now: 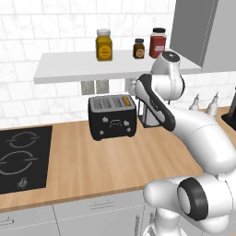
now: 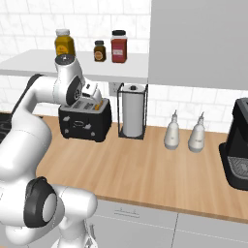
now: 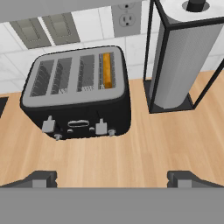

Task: Start the toaster. Once the lever pops up, take the bread to the plate on the dining counter.

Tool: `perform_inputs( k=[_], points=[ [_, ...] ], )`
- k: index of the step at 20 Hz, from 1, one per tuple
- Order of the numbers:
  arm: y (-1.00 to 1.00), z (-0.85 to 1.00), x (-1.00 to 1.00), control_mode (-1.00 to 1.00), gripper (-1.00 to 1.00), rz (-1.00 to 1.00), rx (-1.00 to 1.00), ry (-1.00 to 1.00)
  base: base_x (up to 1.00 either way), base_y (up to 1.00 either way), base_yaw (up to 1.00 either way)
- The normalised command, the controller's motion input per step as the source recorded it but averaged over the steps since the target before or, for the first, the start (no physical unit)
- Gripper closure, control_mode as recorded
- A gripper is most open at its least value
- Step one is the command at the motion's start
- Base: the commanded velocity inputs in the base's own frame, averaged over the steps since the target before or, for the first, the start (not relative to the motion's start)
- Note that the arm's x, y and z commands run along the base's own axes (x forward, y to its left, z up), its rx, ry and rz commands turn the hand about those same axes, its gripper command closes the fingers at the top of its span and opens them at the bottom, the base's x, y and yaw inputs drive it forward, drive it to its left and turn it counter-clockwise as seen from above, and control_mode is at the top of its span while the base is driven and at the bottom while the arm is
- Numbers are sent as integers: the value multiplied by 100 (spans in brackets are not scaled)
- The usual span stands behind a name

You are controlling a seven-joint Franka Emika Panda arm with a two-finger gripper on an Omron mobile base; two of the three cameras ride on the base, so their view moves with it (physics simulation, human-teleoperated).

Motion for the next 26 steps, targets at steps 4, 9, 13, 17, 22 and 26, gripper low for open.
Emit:
perform_inputs(
  k=[4, 9, 13, 17, 22, 26],
  points=[
    [0, 0, 0, -100, -100, 0, 0, 0, 0, 0, 0],
    [0, 0, 0, -100, -100, 0, 0, 0, 0, 0, 0],
    [0, 0, 0, -100, -100, 0, 0, 0, 0, 0, 0],
    [0, 0, 0, -100, -100, 0, 0, 0, 0, 0, 0],
    [0, 0, 0, -100, -100, 0, 0, 0, 0, 0, 0],
    [0, 0, 0, -100, -100, 0, 0, 0, 0, 0, 0]
  ],
)
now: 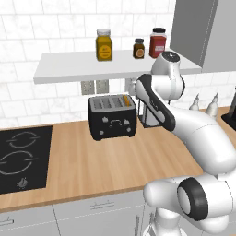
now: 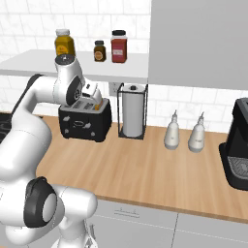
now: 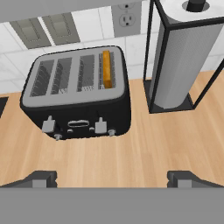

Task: Start the toaster. Once the lever pops up, take the bread to the plate on the dining counter.

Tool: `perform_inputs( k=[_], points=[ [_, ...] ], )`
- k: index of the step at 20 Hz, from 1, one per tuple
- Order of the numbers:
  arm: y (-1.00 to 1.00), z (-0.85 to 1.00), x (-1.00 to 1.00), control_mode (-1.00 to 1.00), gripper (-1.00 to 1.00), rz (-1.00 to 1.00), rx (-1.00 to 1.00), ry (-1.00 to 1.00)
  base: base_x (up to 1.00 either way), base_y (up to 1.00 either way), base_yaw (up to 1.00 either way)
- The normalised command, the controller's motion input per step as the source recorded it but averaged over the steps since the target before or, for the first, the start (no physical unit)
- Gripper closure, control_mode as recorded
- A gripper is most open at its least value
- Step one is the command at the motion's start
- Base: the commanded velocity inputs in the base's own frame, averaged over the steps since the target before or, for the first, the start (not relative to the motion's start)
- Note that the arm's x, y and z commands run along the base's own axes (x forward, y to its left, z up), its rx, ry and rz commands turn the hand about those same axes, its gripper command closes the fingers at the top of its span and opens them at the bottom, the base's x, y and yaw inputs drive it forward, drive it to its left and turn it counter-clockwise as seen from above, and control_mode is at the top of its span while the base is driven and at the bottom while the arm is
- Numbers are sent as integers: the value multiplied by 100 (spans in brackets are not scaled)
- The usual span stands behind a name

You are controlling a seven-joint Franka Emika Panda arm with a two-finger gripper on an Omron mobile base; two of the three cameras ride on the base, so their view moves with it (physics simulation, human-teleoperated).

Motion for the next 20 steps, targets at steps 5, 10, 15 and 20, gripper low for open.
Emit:
perform_inputs(
  k=[5, 10, 15, 20],
  points=[
    [0, 0, 0, -100, -100, 0, 0, 0, 0, 0, 0],
    [0, 0, 0, -100, -100, 0, 0, 0, 0, 0, 0],
    [0, 0, 0, -100, -100, 0, 0, 0, 0, 0, 0],
    [0, 0, 0, -100, -100, 0, 0, 0, 0, 0, 0]
  ],
)
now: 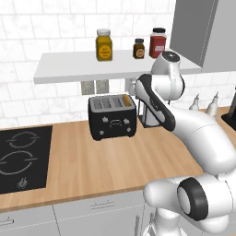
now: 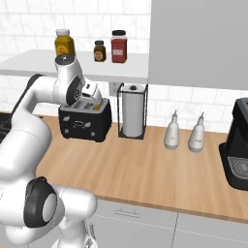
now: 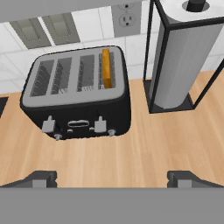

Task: Start the toaster. Once the lever pops up, take the bread to the plate on the dining counter.

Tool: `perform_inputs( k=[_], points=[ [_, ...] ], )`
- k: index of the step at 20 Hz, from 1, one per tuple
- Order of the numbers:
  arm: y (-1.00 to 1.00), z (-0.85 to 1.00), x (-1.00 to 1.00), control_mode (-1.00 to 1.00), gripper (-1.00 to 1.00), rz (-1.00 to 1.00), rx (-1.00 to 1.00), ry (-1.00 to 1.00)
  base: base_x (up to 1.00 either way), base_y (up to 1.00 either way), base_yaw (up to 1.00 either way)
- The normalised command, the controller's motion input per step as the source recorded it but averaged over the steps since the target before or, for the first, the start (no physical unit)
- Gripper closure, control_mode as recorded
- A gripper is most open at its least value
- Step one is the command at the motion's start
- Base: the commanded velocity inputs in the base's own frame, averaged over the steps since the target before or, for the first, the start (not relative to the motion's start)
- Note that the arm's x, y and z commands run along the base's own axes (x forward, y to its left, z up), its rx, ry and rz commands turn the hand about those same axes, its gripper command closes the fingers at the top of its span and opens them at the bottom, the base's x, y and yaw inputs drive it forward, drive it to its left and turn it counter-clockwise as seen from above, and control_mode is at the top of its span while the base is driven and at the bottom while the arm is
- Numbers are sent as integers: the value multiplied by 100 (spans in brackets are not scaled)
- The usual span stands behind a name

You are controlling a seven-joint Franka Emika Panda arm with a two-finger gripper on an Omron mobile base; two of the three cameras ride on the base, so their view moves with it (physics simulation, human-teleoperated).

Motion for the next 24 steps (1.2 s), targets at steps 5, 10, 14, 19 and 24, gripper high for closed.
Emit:
perform_inputs(
  k=[5, 10, 14, 19, 24],
  points=[
    [0, 0, 0, -100, -100, 0, 0, 0, 0, 0, 0],
    [0, 0, 0, -100, -100, 0, 0, 0, 0, 0, 0],
    [0, 0, 0, -100, -100, 0, 0, 0, 0, 0, 0],
    [0, 0, 0, -100, -100, 0, 0, 0, 0, 0, 0],
    [0, 0, 0, -100, -100, 0, 0, 0, 0, 0, 0]
  ],
)
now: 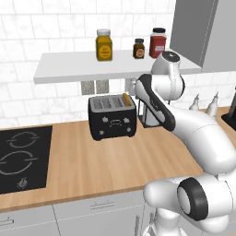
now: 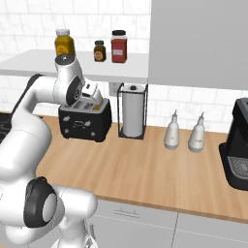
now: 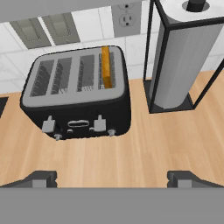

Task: Start the toaster. Once the lever pops up, take the bread to the plate on the dining counter.

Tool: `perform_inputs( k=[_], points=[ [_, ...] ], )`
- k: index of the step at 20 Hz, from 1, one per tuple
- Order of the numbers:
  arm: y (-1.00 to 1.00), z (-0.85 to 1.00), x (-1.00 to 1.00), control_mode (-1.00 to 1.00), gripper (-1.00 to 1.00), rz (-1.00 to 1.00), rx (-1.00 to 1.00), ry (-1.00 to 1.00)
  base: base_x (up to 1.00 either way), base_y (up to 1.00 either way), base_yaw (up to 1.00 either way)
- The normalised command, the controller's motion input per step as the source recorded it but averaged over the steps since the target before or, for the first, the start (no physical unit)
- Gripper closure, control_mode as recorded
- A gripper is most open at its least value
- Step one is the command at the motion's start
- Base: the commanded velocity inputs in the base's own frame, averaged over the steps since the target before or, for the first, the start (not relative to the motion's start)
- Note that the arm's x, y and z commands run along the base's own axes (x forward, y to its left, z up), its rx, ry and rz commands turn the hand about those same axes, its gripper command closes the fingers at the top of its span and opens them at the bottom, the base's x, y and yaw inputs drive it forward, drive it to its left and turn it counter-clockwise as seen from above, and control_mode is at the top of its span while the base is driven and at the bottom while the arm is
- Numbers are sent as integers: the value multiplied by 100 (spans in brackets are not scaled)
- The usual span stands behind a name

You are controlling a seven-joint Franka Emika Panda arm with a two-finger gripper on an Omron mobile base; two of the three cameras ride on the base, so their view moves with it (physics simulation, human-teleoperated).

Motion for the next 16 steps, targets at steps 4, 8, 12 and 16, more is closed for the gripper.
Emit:
perform_inputs(
  k=[4, 8, 12, 16],
  points=[
    [0, 0, 0, -100, -100, 0, 0, 0, 0, 0, 0],
    [0, 0, 0, -100, -100, 0, 0, 0, 0, 0, 0],
    [0, 0, 0, -100, -100, 0, 0, 0, 0, 0, 0],
    [0, 0, 0, -100, -100, 0, 0, 0, 0, 0, 0]
  ],
)
